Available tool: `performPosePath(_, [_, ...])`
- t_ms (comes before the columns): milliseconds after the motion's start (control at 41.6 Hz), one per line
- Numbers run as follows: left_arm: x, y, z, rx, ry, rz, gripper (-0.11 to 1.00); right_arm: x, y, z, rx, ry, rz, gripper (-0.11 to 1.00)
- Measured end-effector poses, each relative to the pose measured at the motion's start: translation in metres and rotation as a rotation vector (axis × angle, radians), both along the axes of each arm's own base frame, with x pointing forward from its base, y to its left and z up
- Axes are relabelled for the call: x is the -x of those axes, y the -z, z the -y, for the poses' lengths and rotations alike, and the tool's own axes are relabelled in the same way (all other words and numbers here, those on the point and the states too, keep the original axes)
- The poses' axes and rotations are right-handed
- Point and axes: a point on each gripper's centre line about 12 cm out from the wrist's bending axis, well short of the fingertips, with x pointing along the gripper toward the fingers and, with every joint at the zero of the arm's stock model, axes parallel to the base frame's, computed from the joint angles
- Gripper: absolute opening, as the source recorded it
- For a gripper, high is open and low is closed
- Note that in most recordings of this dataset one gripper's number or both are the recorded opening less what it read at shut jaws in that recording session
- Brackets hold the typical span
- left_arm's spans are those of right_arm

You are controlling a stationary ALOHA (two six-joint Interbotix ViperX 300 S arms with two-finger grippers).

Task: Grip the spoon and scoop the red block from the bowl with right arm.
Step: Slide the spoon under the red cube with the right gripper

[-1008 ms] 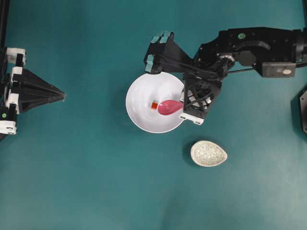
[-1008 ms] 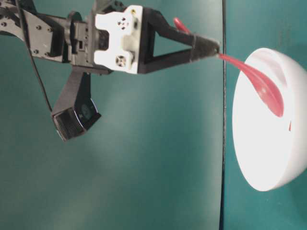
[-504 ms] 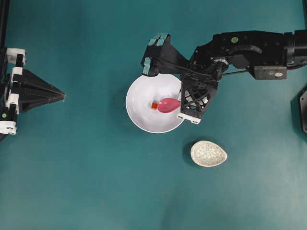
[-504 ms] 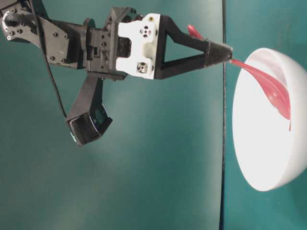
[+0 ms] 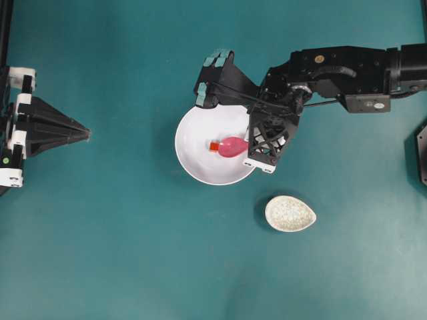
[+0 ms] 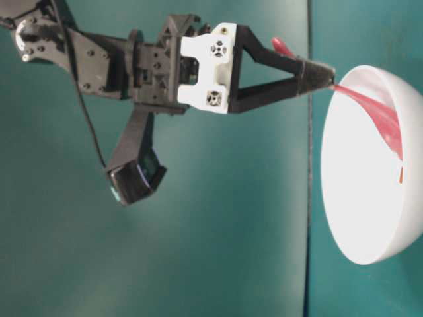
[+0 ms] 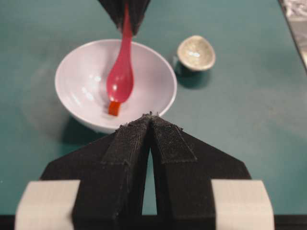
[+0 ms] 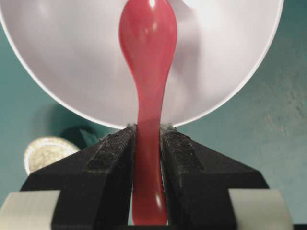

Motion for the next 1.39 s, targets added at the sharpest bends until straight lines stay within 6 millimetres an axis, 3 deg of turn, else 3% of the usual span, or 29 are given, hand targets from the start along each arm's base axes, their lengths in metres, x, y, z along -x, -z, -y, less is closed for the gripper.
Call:
performPosePath(384, [0.0, 0.0, 0.0, 0.0, 0.0, -0.002, 0.0, -0.01, 0.008, 0.002, 0.013, 0.015, 0.049, 0.23])
performPosePath(1393, [0.0, 0.0, 0.0, 0.0, 0.0, -0.003, 0.0, -0.023, 0.004, 0.005, 0.031, 0.047, 0.158, 0.23])
